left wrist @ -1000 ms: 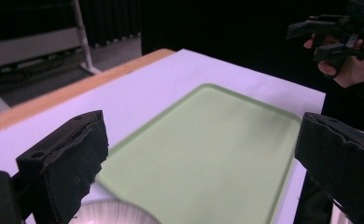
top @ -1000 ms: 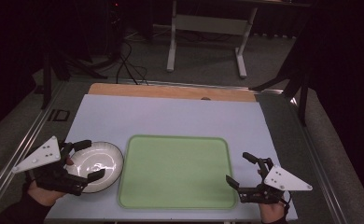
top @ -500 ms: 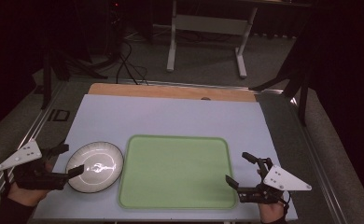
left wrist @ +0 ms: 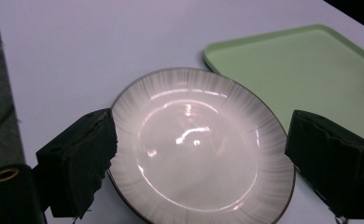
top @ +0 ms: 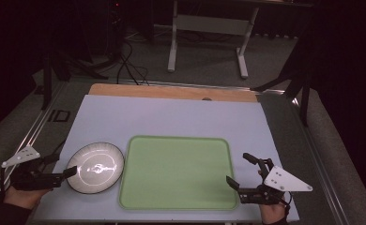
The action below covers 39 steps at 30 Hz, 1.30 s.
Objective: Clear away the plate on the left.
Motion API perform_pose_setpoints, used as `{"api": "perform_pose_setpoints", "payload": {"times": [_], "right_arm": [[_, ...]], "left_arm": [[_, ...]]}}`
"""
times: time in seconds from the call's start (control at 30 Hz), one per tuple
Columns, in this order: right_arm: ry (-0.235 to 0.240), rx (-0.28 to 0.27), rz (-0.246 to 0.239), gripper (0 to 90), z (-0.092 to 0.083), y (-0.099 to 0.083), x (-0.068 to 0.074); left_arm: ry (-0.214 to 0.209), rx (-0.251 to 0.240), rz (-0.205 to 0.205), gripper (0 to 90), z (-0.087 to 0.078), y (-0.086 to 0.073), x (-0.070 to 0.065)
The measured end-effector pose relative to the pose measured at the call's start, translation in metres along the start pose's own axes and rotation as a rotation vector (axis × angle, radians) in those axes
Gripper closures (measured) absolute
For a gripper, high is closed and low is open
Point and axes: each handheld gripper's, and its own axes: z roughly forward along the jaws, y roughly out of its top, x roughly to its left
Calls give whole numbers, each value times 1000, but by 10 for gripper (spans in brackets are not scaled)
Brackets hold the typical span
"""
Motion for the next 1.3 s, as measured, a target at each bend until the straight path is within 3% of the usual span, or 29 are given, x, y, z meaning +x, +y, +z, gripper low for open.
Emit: {"api": "perform_pose_setpoints", "payload": {"times": [0.13, 0.2, 0.3, 0.37, 0.5, 0.73, 0.83, 0.9, 1.0, 1.2, 1.3], "right_arm": [[1, 1, 0, 112, 0, 0, 0], [2, 2, -1, 112, 0, 0, 1], [2, 2, 0, 112, 0, 0, 1], [3, 1, 0, 112, 0, 0, 1], [5, 6, -6, 112, 1, 1, 2], [6, 12, -12, 113, 2, 1, 2], [5, 15, -11, 122, 2, 1, 2], [4, 17, -14, 128, 2, 1, 2], [5, 19, -15, 127, 2, 1, 3], [3, 18, -11, 127, 1, 0, 2], [3, 13, -8, 127, 1, 1, 2]], "left_arm": [[43, 35, -28, 97, 5, -5, 6], [43, 43, -52, 109, 7, -8, 10], [61, 89, -111, 147, 13, -11, 17], [74, 96, -115, 150, 14, -12, 18], [105, 163, -147, 218, 21, -13, 21], [153, 211, -212, 343, 27, -15, 28], [150, 259, -241, 369, 32, -16, 29], [161, 268, -247, 382, 34, -17, 29], [168, 280, -294, 434, 35, -16, 33], [141, 290, -336, 577, 37, -14, 39], [122, 306, -360, 604, 40, -14, 42]]}}
